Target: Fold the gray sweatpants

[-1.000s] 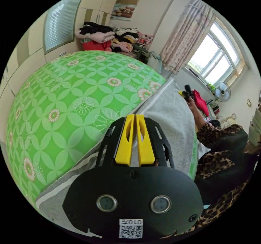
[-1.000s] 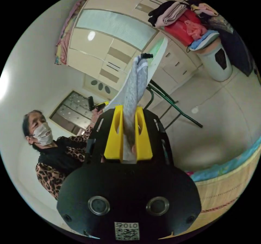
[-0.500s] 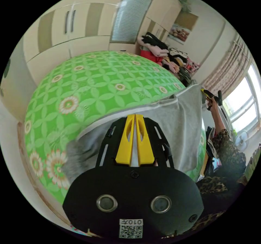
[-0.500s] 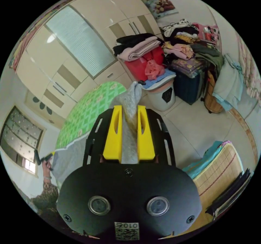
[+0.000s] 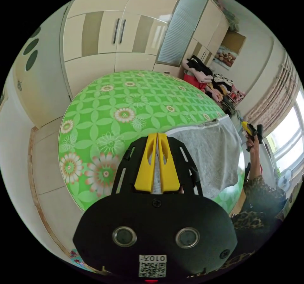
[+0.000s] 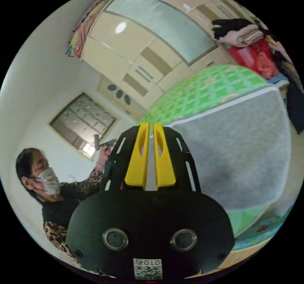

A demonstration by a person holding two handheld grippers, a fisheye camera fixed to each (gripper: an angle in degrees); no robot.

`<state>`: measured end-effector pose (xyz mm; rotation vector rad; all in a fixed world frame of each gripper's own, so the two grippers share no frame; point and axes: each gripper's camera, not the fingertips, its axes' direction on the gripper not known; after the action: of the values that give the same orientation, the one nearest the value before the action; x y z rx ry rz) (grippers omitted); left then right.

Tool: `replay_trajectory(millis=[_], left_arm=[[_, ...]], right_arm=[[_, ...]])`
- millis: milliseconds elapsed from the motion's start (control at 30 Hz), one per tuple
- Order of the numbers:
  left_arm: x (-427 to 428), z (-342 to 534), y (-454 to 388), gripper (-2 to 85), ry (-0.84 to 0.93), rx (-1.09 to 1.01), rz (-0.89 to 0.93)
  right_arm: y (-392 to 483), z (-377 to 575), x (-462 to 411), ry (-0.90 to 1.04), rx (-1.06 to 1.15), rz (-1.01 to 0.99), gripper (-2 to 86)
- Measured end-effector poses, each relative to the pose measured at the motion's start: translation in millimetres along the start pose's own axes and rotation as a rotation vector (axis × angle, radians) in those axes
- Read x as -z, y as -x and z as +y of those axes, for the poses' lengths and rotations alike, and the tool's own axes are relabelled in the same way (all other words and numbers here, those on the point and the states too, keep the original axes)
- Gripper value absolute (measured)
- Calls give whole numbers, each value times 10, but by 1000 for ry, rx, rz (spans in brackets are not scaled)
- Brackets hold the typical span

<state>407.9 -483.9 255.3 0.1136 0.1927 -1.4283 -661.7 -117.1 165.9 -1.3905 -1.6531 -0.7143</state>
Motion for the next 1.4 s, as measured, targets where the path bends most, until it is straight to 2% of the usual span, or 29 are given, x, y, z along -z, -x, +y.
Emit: replay_trajectory(millis=[100,300,500,633,700,767,900,1067,1133,1267,1333,1400], left_arm=[[-90,-241,306,-3,1,-54,35],[-314,-1192,1015,-3,56,-146,297],[-625,-930,1587,-3,295,-137,465],[-478,-651,1812,-3,410,-76,468],[-377,-598,1820,-3,440,-83,432],[-291,-558,1828,-3,448,-84,414],[-338,-523,1839,-2,457,-40,553],[-473,-762,1756,-2,430,-46,573],[-455,-953,1729,-2,429,-43,502],[-394,-1181,1764,-2,431,11,411],[-408,-1293,1795,-2,447,18,336],[-461,-1352,1834,-2,468,52,351]], right_arm=[[278,-144,-781,150,3,-68,55],[870,-872,-2425,441,90,-108,80],[1154,-570,-3491,608,2,-312,67],[1202,-182,-3607,557,-226,-215,60],[1346,0,-3534,405,-345,-222,63],[1552,73,-3498,316,-380,-204,72],[2187,29,-3586,246,-404,39,113],[2896,6,-4225,230,-393,179,134],[3120,-32,-4560,264,-341,218,146],[3677,-230,-5333,386,-168,468,180],[3860,-271,-5644,423,-114,492,186],[4066,-256,-6022,488,-83,525,194]])
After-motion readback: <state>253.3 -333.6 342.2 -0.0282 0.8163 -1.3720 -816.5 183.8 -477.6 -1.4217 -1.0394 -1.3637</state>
